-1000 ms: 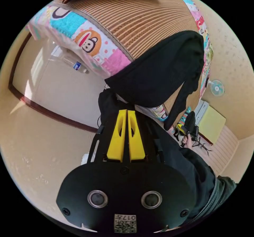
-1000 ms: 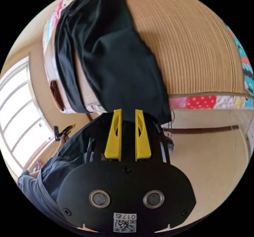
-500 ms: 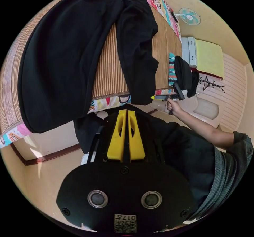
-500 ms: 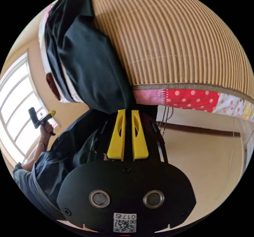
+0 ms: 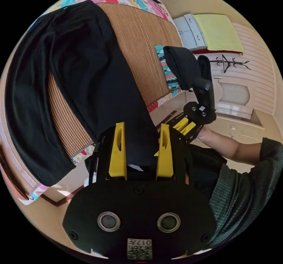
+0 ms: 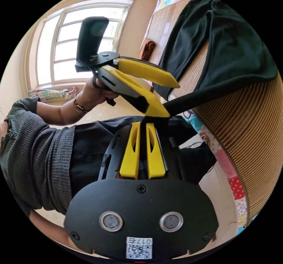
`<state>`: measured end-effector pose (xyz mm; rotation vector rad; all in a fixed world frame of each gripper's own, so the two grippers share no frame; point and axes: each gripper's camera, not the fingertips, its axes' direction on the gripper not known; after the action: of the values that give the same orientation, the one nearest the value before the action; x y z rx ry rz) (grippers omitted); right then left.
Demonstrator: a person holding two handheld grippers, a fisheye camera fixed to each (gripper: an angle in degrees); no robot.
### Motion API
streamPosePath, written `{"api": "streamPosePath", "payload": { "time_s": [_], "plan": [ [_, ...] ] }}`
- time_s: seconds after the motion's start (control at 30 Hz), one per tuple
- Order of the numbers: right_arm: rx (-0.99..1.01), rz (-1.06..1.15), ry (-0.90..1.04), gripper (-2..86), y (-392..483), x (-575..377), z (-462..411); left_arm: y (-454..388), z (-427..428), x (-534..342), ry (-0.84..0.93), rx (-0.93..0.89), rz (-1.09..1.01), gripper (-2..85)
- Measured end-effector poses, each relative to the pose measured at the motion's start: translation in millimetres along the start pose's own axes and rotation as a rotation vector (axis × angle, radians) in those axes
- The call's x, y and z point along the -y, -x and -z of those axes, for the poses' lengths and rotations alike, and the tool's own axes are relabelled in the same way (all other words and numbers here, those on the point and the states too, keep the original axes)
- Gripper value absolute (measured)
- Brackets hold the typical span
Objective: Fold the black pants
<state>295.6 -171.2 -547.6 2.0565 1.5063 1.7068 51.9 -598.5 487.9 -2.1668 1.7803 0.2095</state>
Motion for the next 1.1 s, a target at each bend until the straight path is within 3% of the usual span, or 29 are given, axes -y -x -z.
{"api": "streamPosePath", "payload": {
  "time_s": [0.1,0.23,0.4,0.5,0.57,0.67,0.87,1.1],
  "plan": [
    [-0.012,0.065,0.033,2.4,18.4,5.3,-16.9,-13.8,-22.8,15.0,0.084,0.108,0.008,15.1],
    [-0.001,0.112,0.128,3.0,29.0,3.5,-42.0,-16.9,-57.8,11.6,0.174,0.179,0.043,5.0],
    [0.075,0.081,0.25,4.3,-2.0,-22.7,-36.0,-20.8,-73.0,-21.1,0.064,0.198,0.132,-0.2],
    [-0.041,-0.097,0.242,7.1,-55.5,-32.5,7.8,-23.4,-77.6,-37.8,0.004,0.151,0.165,-0.5],
    [-0.126,-0.25,0.099,10.5,-99.7,-25.1,70.1,-26.4,-80.0,-46.6,-0.022,0.152,0.187,-0.6],
    [-0.093,-0.398,-0.163,13.8,-142.4,4.5,148.2,-30.5,-84.4,-58.5,-0.053,0.154,0.223,-0.6],
    [0.045,-0.503,-0.585,14.5,-180.5,90.4,205.0,-30.2,-85.8,-77.1,-0.124,0.098,0.31,-0.7],
    [-0.032,-0.635,-0.621,12.1,-184.6,168.7,164.3,-18.0,-70.0,-91.7,-0.156,0.034,0.363,-0.6]
  ]
}}
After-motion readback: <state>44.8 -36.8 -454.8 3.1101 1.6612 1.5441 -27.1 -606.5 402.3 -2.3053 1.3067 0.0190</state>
